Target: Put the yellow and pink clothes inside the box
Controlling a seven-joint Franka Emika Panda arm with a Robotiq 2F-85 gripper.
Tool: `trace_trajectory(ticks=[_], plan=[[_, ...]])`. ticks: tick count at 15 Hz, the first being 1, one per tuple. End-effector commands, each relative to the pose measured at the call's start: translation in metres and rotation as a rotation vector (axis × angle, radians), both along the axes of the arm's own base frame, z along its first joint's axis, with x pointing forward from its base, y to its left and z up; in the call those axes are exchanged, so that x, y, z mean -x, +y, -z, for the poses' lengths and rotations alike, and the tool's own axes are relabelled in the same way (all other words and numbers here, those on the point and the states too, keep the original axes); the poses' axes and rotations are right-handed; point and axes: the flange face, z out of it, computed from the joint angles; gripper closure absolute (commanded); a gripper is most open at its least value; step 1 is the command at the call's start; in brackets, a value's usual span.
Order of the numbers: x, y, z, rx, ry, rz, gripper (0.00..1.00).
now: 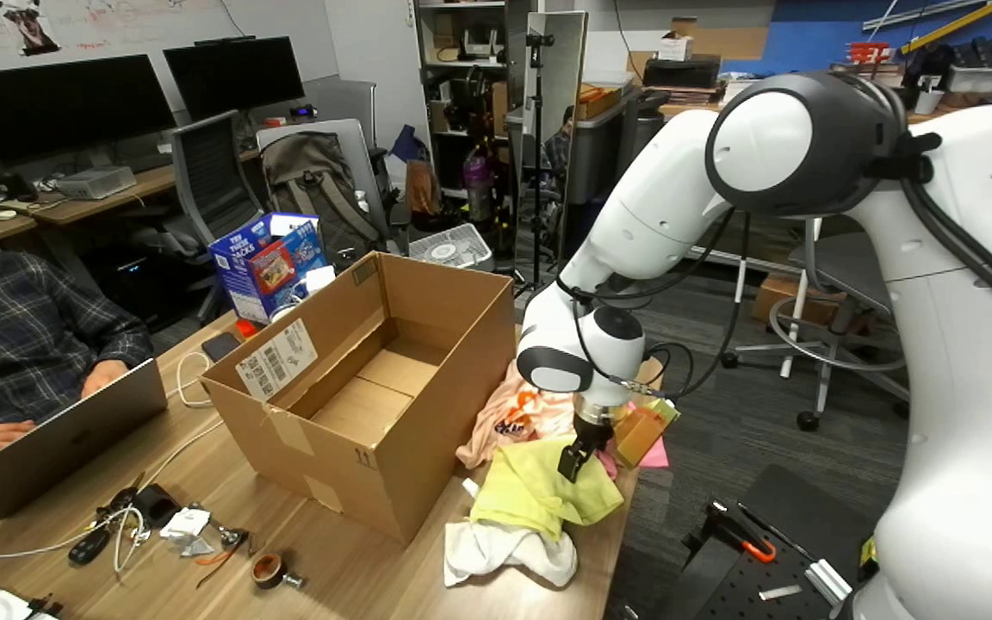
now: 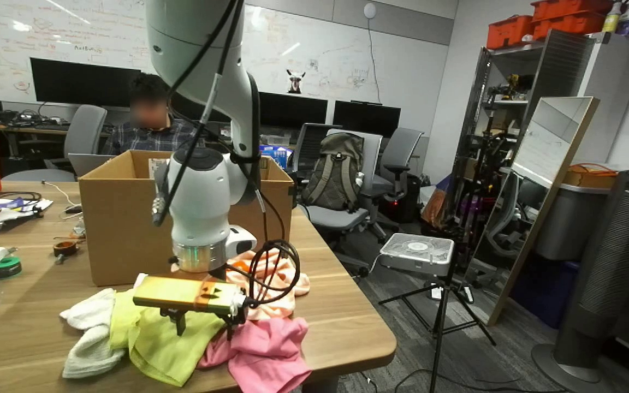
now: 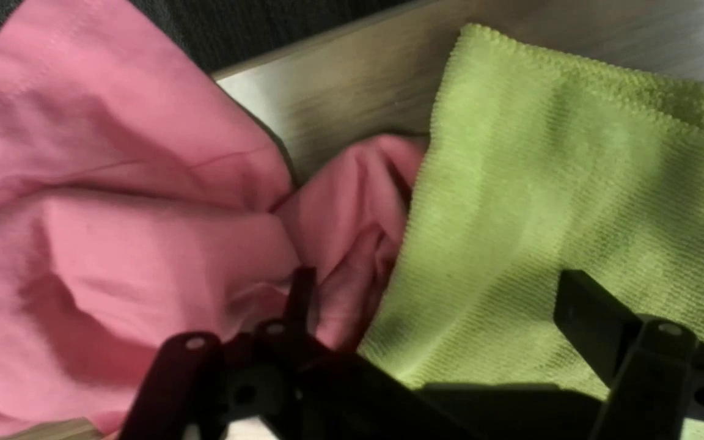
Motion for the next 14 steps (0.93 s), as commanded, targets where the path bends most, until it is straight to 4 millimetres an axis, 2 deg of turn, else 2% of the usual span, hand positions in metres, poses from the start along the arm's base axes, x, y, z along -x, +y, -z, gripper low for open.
trace_trajectory(ticks=[1,2,4,11,14], plan=[[-0.008,-0.008,0.007,0.017,-0.019,-0.022,0.00],[-0.008,-0.009,0.008,0.019,-0.021,-0.025,0.25],[-0.010,-0.011,0.009,0.021,-0.026,-0.025,0.34],[-0.014,-0.009,0.000,0.018,-0.049,-0.009,0.88],[-0.018,-0.004,-0.010,-0.001,-0.083,0.008,0.95]])
